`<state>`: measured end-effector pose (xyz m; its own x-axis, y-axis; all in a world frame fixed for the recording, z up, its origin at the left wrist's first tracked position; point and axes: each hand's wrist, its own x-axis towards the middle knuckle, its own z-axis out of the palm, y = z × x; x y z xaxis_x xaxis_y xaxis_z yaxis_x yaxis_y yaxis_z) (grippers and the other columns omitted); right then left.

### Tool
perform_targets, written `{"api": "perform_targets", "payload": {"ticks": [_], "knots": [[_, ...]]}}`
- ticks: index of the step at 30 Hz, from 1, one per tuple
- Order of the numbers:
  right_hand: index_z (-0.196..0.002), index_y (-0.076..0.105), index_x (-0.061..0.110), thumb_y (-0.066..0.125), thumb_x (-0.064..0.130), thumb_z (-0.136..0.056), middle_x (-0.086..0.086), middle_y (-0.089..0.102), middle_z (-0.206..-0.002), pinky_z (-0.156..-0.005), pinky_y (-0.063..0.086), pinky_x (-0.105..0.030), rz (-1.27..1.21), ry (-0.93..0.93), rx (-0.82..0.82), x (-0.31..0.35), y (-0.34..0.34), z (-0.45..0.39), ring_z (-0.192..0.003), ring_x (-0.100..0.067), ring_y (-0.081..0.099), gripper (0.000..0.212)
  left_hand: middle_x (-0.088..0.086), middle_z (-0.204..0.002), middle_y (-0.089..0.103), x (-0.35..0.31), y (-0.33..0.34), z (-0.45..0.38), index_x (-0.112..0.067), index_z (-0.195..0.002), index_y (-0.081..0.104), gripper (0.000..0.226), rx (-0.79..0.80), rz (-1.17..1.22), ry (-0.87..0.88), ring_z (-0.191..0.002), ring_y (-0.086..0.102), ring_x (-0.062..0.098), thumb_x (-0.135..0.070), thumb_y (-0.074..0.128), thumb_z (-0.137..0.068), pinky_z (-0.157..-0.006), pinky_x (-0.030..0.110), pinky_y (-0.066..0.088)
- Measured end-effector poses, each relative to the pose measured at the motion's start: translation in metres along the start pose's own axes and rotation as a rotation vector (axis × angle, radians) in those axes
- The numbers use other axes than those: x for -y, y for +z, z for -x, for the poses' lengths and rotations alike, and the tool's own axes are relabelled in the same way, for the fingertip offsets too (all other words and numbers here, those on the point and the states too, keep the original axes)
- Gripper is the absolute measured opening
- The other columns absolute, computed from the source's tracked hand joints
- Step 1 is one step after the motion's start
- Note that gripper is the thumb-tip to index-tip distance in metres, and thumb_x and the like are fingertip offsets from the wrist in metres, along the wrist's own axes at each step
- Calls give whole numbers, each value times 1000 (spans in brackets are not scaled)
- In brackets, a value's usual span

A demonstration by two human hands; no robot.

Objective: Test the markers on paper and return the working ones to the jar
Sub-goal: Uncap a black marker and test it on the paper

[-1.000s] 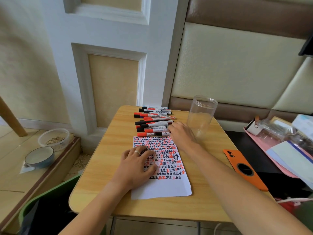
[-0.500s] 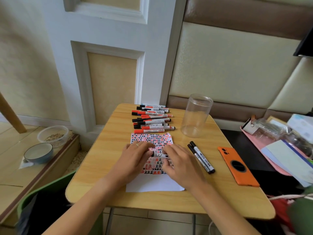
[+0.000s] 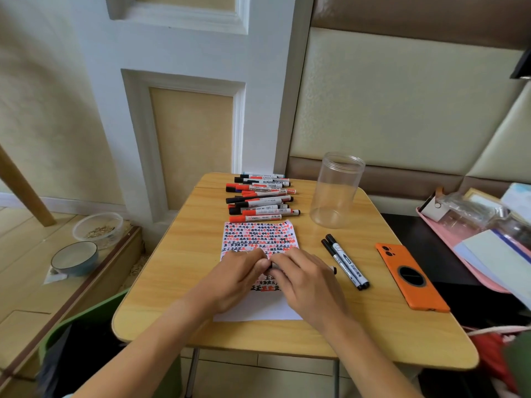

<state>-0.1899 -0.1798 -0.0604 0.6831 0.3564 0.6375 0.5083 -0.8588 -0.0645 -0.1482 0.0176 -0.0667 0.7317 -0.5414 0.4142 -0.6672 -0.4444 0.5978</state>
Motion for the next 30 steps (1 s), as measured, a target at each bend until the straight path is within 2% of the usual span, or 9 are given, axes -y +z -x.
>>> {"api": "perform_targets", "payload": {"ticks": [3,6,9,14,19,24,28,30], "knots": [[-104,67,21,53,39,-101,5,57,-89,-64,51,-30,-3,-13,23,2,0,-1,-78,-15,58,23,-1,-68,51,5,4,0,-21,-83,45,43,6,-47,-7,-59,44,17,-53,29,-106,-56,34,32],[-99,67,25,51,41,-99,8,52,-78,-53,38,-22,48,-13,14,5,-1,-3,-64,-12,54,23,-7,-66,49,7,7,0,-26,-81,41,39,2,-122,6,-57,41,11,-52,27,-106,-57,25,24],[-98,64,29,47,46,-100,8,50,-72,-49,29,-21,67,5,40,4,-4,-5,-55,-12,50,25,-10,-64,45,7,8,-3,-32,-80,36,34,-10,-159,16,-56,39,7,-51,25,-106,-61,22,23],[-101,57,32,41,53,-102,8,56,-72,-45,35,-27,43,32,100,1,-4,-5,-55,-16,54,27,-15,-65,40,7,8,-5,-30,-83,37,43,-24,-228,26,-62,39,3,-60,14,-104,-68,33,24],[-98,51,32,42,55,-101,9,58,-70,-48,30,-27,37,23,115,-1,-4,-5,-54,-15,53,25,-13,-70,44,4,7,-5,-29,-86,40,53,-22,-301,39,-68,42,12,-65,4,-101,-71,34,21],[-87,47,28,38,63,-100,10,52,-56,-44,24,-25,94,47,108,-8,-2,-4,-46,-14,35,39,-13,-73,45,-1,3,-9,-24,-88,46,44,-33,-381,37,-70,42,14,-53,16,-104,-71,35,21],[-89,51,27,34,67,-99,12,49,-66,-46,31,-28,72,123,155,-16,-6,-4,-52,-15,45,44,-15,-85,52,5,2,-6,-27,-94,52,41,-50,-404,-4,-81,47,11,-50,20,-105,-79,35,29],[-93,54,26,31,56,-102,13,52,-76,-49,35,-29,34,189,137,-22,-7,-3,-58,-11,48,39,-15,-93,54,10,1,-5,-29,-98,55,37,-83,-432,-47,-87,49,10,-50,25,-103,-78,33,28]]}}
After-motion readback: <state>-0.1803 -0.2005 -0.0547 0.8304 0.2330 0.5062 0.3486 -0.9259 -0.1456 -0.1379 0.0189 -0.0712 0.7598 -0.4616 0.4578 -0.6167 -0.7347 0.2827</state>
